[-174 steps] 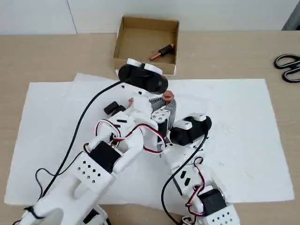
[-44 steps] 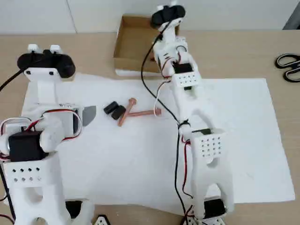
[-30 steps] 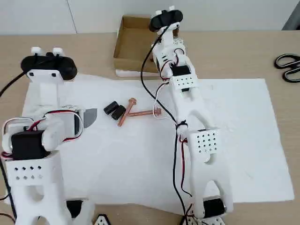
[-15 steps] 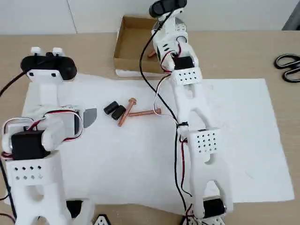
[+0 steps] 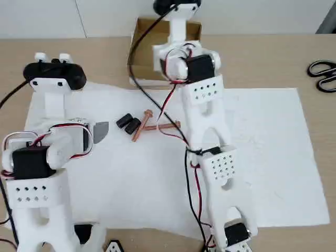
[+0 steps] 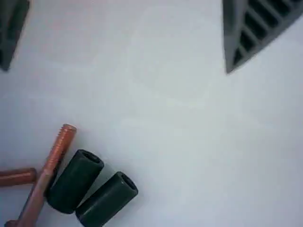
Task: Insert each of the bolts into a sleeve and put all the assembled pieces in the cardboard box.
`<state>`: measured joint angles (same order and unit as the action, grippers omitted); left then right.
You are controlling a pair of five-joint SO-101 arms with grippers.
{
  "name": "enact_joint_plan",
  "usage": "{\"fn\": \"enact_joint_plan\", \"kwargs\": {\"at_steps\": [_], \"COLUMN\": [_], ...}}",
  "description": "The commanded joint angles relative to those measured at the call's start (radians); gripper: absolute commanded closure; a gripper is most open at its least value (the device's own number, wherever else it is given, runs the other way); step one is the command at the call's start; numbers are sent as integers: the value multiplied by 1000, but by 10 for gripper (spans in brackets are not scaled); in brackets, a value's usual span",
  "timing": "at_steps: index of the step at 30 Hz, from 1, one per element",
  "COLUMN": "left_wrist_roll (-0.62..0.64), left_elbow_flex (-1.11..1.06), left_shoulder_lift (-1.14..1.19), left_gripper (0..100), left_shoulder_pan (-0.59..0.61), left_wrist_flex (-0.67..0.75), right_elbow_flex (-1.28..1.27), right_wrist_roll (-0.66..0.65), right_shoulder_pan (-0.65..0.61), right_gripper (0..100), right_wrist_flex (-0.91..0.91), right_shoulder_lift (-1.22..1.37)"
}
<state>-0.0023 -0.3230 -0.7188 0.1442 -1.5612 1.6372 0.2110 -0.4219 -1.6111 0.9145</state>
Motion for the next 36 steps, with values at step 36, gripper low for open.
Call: {"fn": "enact_joint_plan", "kwargs": {"at_steps": [36], "left_wrist_roll": [-41], "left_elbow_flex": [-82], "left_shoulder_lift": [-21], "left_gripper": [725], "left_shoulder_pan": [517], "left_wrist_flex": [-63], "right_elbow_flex": [43], "right_wrist_roll": [568], "right_shoulder_pan": [-288], "right_gripper": [790], "right_wrist_flex": [-48], "right_shoulder_lift": [283]}}
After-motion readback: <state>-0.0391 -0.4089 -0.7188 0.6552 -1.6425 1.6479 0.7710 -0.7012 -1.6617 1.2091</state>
